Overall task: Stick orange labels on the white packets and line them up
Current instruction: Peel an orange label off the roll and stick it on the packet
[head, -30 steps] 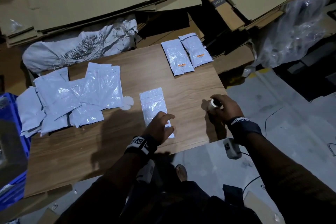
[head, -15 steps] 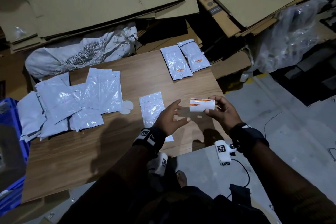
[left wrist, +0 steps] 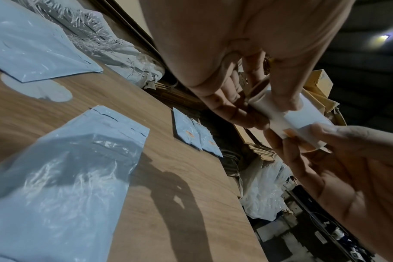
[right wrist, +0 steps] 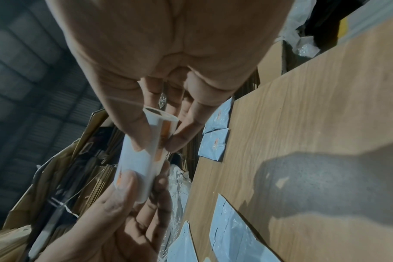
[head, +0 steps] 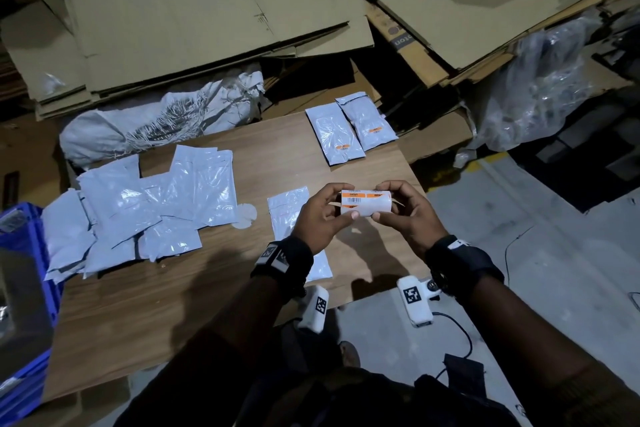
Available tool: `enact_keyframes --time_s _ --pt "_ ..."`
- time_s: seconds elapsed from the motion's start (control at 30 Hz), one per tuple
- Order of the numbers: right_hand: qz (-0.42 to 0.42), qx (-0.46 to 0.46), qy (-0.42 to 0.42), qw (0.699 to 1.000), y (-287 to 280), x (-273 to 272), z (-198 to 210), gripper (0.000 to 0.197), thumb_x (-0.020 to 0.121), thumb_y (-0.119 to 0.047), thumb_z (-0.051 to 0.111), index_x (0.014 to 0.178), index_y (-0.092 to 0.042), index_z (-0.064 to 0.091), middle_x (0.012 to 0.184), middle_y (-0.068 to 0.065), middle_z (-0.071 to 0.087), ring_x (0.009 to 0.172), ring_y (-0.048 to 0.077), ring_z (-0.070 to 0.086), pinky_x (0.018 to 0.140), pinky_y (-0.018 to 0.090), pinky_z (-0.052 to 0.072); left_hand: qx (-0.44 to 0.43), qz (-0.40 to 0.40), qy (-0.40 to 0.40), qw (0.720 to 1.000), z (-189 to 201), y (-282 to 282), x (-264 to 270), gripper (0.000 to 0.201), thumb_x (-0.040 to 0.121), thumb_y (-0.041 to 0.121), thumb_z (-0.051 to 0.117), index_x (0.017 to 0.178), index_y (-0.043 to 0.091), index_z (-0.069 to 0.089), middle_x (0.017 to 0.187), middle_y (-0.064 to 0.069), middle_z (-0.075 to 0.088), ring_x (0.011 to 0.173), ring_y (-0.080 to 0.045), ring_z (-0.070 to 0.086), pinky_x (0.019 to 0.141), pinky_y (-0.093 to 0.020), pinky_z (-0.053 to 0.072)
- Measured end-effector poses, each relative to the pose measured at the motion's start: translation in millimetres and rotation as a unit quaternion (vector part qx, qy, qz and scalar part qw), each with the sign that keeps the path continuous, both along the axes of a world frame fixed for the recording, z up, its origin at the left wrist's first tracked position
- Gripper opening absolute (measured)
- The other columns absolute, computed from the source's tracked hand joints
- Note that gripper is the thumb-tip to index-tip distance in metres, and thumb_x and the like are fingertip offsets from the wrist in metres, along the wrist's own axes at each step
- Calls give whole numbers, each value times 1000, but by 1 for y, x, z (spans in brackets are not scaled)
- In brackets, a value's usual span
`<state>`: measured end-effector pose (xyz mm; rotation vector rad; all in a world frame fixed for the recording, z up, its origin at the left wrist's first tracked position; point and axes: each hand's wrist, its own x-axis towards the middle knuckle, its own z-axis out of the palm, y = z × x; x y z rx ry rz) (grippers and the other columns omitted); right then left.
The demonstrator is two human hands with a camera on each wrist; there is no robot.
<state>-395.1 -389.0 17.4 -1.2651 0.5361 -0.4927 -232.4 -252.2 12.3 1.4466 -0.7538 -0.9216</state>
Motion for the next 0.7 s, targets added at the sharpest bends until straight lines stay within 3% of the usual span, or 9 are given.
enact_keyframes --time_s 0.17,0.27,0.37,0.5,0.6,0.7 --pt "-8 35 5 999 7 2 10 31 88 -4 72 117 -9 63 114 12 70 106 26 69 94 40 57 3 -5 6 1000 5 5 1 46 85 12 81 126 17 61 117 -13 72 106 -29 72 94 -46 59" --pt "-19 31 15 999 8 4 11 19 98 -5 62 116 -6 63 112 10 71 107 27 70 91 38 60 3 -4 8 1000 8 8 0 47 85 9 81 126 18 62 116 -13 71 104 -31 71 93 -46 60" --pt "-20 17 24 999 10 5 11 18 97 -3 64 114 -8 65 116 15 71 107 27 71 91 41 60 2 -3 5 1000 10 9 -1 47 85 9 81 127 18 62 117 -13 70 104 -30 72 91 -43 60" --pt "-46 9 58 997 13 8 15 6 100 -11 64 100 -7 69 106 15 72 93 23 71 74 34 61 11 -11 3 1000 11 12 0 48 84 19 83 128 23 63 118 -11 69 103 -30 72 94 -45 59" --pt "-60 40 84 994 16 11 20 20 102 -18 62 87 -5 65 87 11 70 78 24 69 64 28 59 10 -31 -5 999 12 14 -1 51 83 18 84 129 26 64 120 -6 69 104 -28 71 94 -39 58" --pt "-67 67 104 990 18 12 21 31 103 -30 60 92 -1 67 83 14 68 76 24 69 64 28 60 7 -39 -26 999 10 14 -1 39 85 20 82 121 23 68 108 -4 70 94 -24 71 90 -38 58"
